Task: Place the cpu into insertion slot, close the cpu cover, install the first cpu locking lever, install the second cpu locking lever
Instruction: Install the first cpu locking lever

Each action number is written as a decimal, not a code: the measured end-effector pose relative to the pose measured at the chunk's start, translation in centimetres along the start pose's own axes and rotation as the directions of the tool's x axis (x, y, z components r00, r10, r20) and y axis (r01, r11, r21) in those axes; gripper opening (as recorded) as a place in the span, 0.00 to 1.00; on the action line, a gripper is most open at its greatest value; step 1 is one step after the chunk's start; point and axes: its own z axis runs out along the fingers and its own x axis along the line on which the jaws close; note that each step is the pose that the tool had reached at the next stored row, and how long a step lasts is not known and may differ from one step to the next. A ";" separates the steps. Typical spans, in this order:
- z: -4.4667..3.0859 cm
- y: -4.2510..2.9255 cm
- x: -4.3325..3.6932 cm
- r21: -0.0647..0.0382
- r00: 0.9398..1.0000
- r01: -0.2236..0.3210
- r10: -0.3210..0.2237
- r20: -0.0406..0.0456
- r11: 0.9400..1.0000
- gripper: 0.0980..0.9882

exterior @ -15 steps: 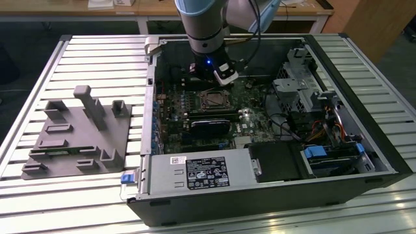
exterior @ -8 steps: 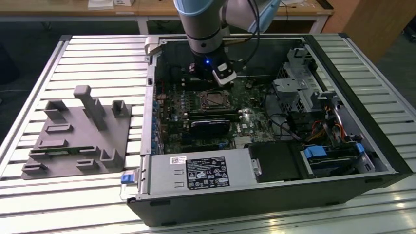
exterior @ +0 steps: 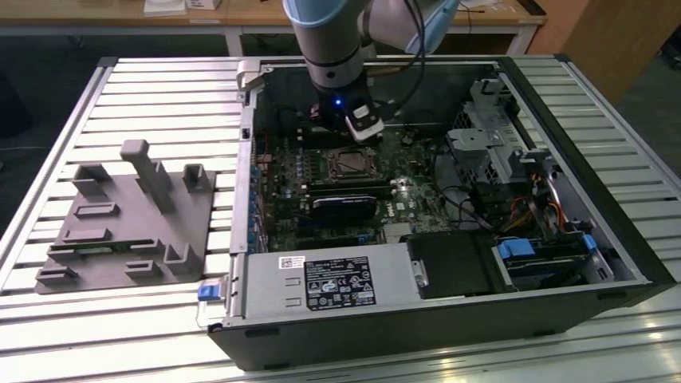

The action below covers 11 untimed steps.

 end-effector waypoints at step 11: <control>0.53 -0.05 0.14 0.017 0.998 -0.063 0.063 0.021 0.998 0.01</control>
